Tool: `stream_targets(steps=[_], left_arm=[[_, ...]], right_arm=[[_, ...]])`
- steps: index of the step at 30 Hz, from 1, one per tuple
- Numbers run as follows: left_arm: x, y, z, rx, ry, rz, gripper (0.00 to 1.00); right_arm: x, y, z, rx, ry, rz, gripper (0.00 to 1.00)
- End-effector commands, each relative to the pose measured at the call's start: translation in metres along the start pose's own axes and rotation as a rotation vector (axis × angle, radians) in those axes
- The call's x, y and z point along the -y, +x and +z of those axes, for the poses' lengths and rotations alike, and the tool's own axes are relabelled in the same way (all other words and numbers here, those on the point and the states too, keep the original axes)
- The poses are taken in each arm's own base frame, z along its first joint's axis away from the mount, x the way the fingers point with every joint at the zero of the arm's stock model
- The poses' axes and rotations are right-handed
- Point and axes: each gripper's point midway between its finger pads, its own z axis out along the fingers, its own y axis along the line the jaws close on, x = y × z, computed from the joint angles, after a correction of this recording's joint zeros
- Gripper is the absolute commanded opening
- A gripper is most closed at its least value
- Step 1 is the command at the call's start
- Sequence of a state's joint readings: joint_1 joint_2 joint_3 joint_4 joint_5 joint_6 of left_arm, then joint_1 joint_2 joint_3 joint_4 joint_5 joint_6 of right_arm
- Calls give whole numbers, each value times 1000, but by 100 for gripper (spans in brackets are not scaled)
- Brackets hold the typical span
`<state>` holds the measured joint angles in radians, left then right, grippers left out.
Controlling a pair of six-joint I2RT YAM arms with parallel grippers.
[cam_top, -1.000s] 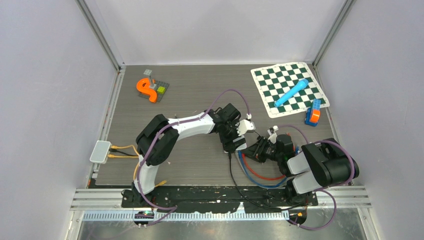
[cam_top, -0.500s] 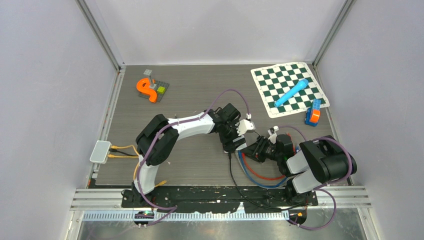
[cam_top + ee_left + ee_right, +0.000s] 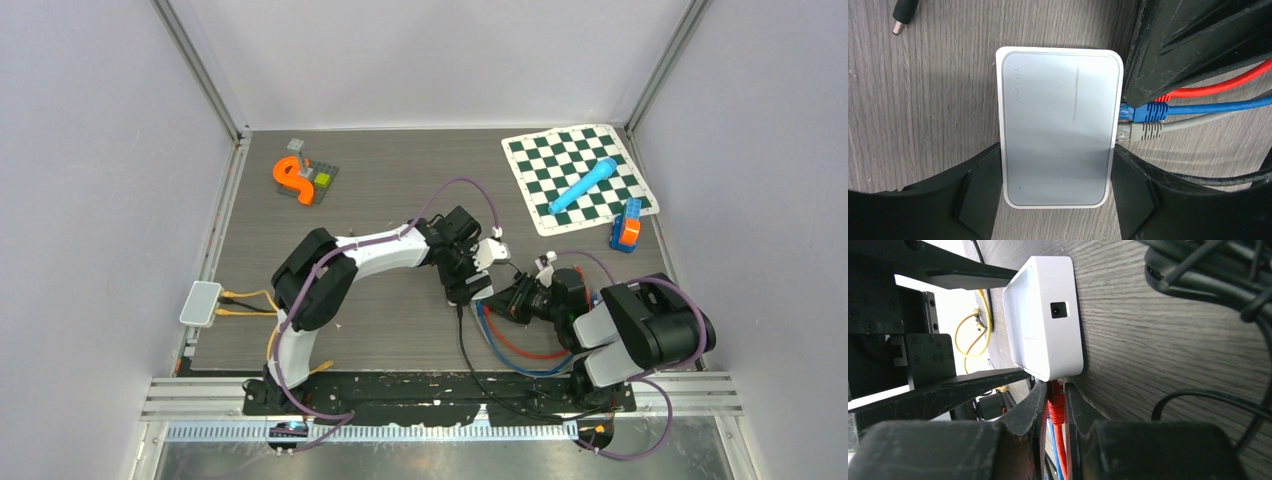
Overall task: Pull the plug from the switch port
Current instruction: Pull the connector from the switch port.
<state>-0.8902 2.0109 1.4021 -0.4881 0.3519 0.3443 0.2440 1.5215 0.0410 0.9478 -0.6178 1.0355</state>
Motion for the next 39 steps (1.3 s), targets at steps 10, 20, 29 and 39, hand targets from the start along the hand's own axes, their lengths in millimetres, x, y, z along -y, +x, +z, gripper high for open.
stream_targets(steps=[10,20,29,39], left_arm=[[-4,-1,-6,-10,-31,-25,58],[-10,3,-5,-23,-59,-50,57],[-13,4,-3,-32,-73,-66,57],[-15,5,-2,-36,-75,-68,57]], right_arm=[[15,21,-12,-126,62,-159,5],[8,15,-15,-94,68,-159,5],[9,27,-17,-162,63,-129,5],[6,25,-19,-139,52,-142,5]])
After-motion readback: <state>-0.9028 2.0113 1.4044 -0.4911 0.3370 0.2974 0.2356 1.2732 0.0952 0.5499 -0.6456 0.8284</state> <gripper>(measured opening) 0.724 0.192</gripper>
